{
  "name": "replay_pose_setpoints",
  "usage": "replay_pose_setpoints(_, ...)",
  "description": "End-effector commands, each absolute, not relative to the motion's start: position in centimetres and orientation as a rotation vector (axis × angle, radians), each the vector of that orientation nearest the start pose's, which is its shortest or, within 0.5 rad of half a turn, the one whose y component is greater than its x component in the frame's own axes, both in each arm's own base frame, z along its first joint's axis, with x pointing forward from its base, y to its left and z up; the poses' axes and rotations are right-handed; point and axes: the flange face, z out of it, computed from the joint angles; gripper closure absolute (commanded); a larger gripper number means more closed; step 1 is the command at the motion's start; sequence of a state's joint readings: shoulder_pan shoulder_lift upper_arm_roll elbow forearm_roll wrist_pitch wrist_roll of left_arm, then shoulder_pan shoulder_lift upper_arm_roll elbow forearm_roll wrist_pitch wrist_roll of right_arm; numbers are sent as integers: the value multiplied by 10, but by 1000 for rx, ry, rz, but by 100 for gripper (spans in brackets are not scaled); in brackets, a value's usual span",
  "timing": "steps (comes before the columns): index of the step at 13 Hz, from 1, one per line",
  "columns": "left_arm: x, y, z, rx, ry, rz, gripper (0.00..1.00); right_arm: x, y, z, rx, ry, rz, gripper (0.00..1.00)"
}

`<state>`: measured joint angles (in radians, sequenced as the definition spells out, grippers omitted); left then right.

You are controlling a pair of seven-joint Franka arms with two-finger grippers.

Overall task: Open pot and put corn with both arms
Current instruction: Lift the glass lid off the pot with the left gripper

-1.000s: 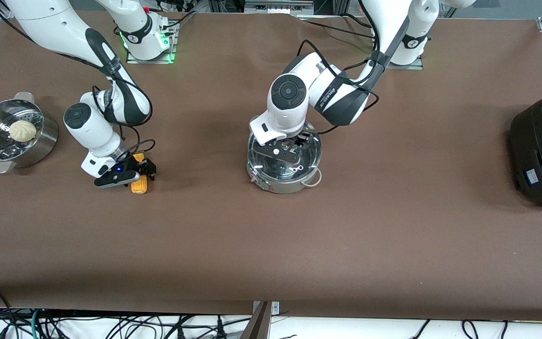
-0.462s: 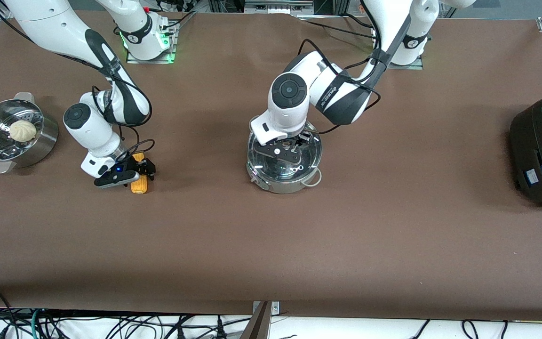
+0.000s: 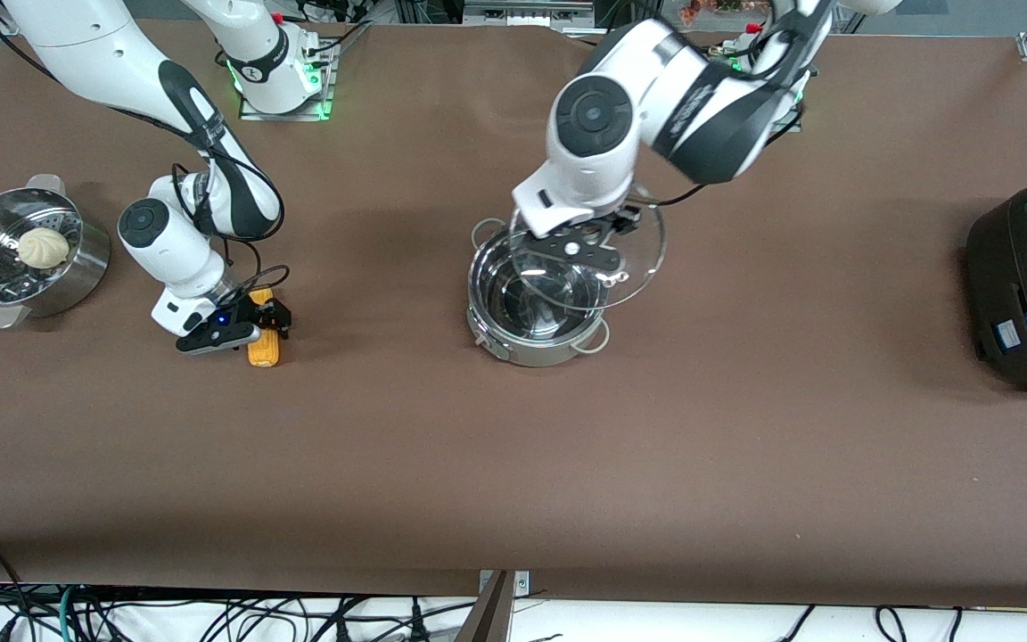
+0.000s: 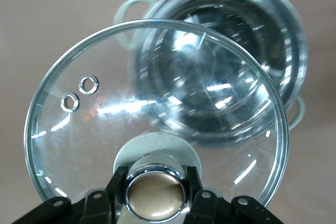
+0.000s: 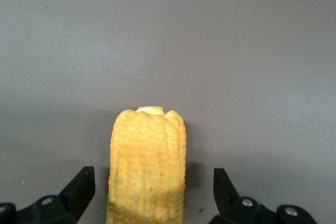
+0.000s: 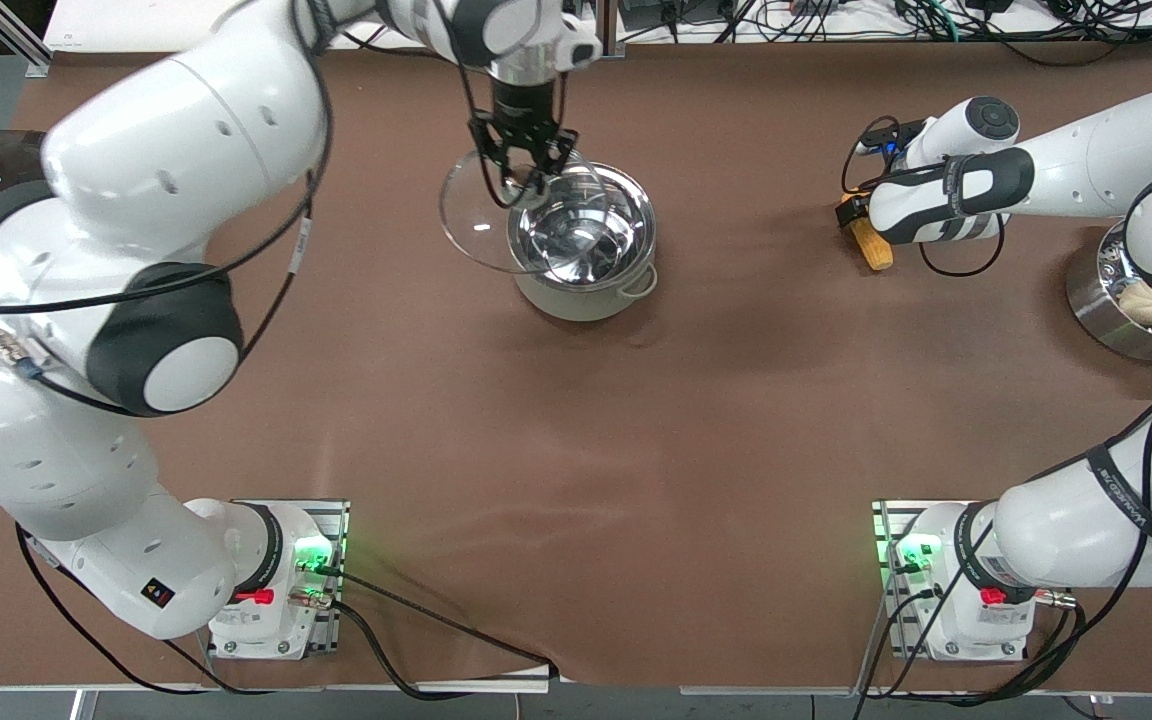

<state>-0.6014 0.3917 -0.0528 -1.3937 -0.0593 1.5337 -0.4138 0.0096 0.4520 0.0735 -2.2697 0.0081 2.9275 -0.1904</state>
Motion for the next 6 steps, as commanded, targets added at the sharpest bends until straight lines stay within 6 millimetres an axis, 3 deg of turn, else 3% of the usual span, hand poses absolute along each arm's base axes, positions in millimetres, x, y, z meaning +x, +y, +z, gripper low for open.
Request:
replay_pose_setpoints(1, 525, -332, 516, -3043, 236, 385, 81, 542, 42, 176, -3073, -406, -327, 0)
replay_pose_setpoints(4, 550, -262, 542, -3075, 61, 366, 81, 539, 41, 173, -3074, -404, -315, 0)
replay_pose_setpoints(6, 566, -225, 539, -3084, 58, 381, 81, 535, 40, 172, -3076, -402, -306, 0)
